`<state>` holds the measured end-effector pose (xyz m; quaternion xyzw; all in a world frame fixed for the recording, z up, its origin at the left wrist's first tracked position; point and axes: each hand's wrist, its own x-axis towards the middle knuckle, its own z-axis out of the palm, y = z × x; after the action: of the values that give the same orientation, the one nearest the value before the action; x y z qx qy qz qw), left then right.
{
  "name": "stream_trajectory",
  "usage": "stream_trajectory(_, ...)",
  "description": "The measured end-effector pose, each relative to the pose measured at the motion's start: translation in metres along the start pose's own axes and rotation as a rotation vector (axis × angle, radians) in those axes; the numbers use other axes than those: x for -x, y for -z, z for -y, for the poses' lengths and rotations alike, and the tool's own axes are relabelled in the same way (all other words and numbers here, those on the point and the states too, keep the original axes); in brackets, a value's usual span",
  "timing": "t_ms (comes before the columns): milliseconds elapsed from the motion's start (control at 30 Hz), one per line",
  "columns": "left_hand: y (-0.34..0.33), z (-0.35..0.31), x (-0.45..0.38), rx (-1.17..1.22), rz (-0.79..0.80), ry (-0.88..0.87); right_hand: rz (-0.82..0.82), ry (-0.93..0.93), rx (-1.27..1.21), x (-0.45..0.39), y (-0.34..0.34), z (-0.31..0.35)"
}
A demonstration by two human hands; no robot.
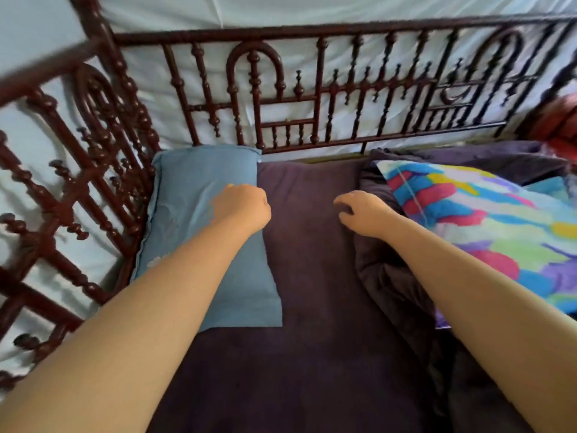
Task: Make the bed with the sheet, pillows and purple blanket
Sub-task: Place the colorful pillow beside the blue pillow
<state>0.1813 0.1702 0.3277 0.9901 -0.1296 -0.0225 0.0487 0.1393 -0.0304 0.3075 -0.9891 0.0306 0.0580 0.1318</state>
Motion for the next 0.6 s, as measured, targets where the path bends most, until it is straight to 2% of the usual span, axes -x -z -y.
stream_trajectory(133, 0.015, -0.085, 0.040, -0.028, -0.049, -0.063, -0.085, -0.058, 0.019, 0.067, 0.037, -0.071)
stream_trajectory(267, 0.010, -0.159, 0.069, 0.011, -0.047, -0.050, -0.124, -0.100, 0.002, 0.121, 0.059, -0.140)
stream_trajectory(433, 0.000, -0.257, 0.101, 0.067, -0.023, -0.045, -0.092, -0.187, -0.105, 0.191, 0.071, -0.237)
stream_trajectory(600, -0.025, -0.324, 0.106, 0.075, 0.065, 0.013, -0.081, -0.391, -0.247, 0.232, 0.068, -0.326)
